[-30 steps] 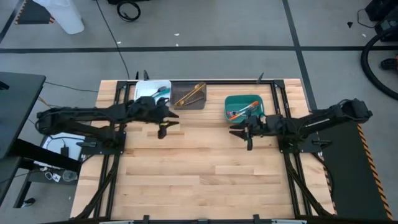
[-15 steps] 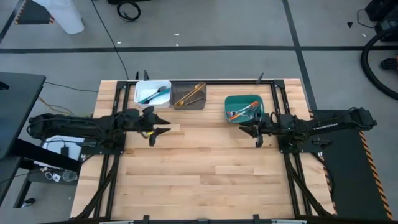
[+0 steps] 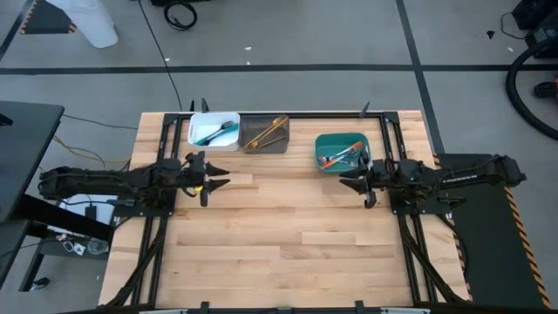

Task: Sort silverware by color (type)
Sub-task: Return to Home Position

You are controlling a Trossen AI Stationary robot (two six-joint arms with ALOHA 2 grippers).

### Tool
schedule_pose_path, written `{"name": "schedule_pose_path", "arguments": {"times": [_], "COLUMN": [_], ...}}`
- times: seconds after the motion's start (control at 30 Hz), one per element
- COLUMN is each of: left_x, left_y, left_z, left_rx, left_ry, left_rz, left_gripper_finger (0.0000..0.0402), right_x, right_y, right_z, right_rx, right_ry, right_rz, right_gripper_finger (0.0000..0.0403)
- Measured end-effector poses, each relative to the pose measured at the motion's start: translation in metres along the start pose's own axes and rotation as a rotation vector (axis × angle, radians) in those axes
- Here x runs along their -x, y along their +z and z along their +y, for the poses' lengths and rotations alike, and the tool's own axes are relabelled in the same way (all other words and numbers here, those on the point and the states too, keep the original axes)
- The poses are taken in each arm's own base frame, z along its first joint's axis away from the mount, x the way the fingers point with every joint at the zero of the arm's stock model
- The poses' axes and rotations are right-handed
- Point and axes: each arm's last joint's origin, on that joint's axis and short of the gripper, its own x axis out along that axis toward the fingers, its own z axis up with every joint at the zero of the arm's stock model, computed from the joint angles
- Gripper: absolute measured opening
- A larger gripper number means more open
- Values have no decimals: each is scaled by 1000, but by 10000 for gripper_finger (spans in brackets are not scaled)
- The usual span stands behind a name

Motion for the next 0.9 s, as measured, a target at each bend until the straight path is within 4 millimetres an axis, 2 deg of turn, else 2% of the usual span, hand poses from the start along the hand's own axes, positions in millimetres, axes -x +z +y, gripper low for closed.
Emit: {"name": "schedule_pose_path", "arguments": {"times": [0.3, 0.73, 0.9], "left_x": [18, 42, 57], "left_y": [-6, -15, -16], "left_z": [-9, -27, -31], "left_rx": [-19, -143, -147], "left_ry": [55, 122, 65], "left_rz": [26, 20, -26], "left_gripper_finger": [110, 56, 44], "right_x": [9, 24, 30], "right_y": [1, 11, 12], "right_z": [-1, 0, -1], "right_rx": [-8, -19, -16], "right_ry": [-27, -23, -53], "right_rz": [6, -99, -118], "right_gripper_finger": [100, 98, 92]}}
